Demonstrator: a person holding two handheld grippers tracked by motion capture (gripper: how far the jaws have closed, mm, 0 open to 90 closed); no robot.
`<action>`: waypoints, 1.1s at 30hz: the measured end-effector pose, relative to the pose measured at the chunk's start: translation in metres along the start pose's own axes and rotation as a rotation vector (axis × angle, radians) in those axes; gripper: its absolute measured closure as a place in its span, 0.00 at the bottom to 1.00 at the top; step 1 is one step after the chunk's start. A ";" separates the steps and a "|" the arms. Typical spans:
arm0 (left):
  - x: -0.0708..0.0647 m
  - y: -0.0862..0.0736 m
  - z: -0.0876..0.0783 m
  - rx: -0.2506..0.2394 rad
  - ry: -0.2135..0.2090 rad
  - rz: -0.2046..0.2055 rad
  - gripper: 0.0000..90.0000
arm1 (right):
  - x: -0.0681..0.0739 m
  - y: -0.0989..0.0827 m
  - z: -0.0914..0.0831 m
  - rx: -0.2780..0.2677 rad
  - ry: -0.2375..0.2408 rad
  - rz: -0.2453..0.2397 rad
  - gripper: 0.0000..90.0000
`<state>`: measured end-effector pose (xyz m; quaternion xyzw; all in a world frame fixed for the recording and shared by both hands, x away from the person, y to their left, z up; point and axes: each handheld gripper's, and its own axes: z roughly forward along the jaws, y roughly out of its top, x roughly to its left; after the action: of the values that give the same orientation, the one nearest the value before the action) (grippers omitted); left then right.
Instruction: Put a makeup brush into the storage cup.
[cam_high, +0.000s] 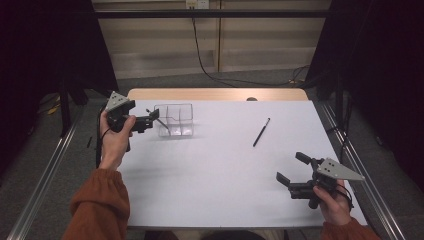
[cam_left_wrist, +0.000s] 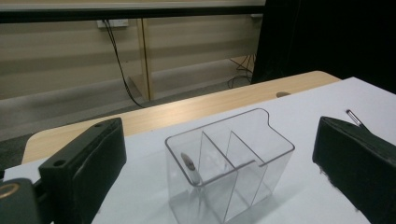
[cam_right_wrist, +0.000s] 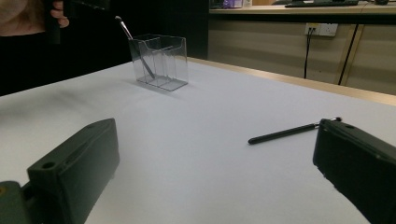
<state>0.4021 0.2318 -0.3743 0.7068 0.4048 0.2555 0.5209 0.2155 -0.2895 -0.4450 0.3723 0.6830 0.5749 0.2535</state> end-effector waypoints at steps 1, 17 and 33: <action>0.000 -0.001 -0.003 -0.009 0.004 0.000 0.03 | 0.000 0.000 0.000 0.001 0.000 0.001 0.00; -0.014 -0.020 -0.035 -0.017 -0.010 0.055 0.03 | 0.001 0.000 0.000 0.001 0.003 -0.003 0.00; -0.032 -0.043 -0.066 -0.024 -0.034 0.047 0.03 | 0.001 0.000 0.000 0.004 0.002 -0.003 0.00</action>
<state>0.3196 0.2453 -0.3917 0.7142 0.3760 0.2605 0.5298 0.2145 -0.2891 -0.4451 0.3710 0.6850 0.5737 0.2530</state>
